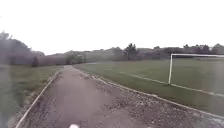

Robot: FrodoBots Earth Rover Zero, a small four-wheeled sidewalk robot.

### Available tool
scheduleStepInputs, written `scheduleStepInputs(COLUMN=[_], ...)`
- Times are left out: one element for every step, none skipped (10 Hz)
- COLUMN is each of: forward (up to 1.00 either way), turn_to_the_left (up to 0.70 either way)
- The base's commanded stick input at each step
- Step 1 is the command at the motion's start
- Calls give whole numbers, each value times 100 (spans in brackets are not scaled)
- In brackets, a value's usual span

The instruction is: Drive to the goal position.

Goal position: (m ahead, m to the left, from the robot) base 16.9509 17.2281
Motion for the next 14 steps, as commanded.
scheduleStepInputs(forward=[0,0,70,70,70,70,70,70,70,70,70,70,70,70], turn_to_the_left=[0,0,27,35,35,35,35,35,35,35,35,35,0,0])
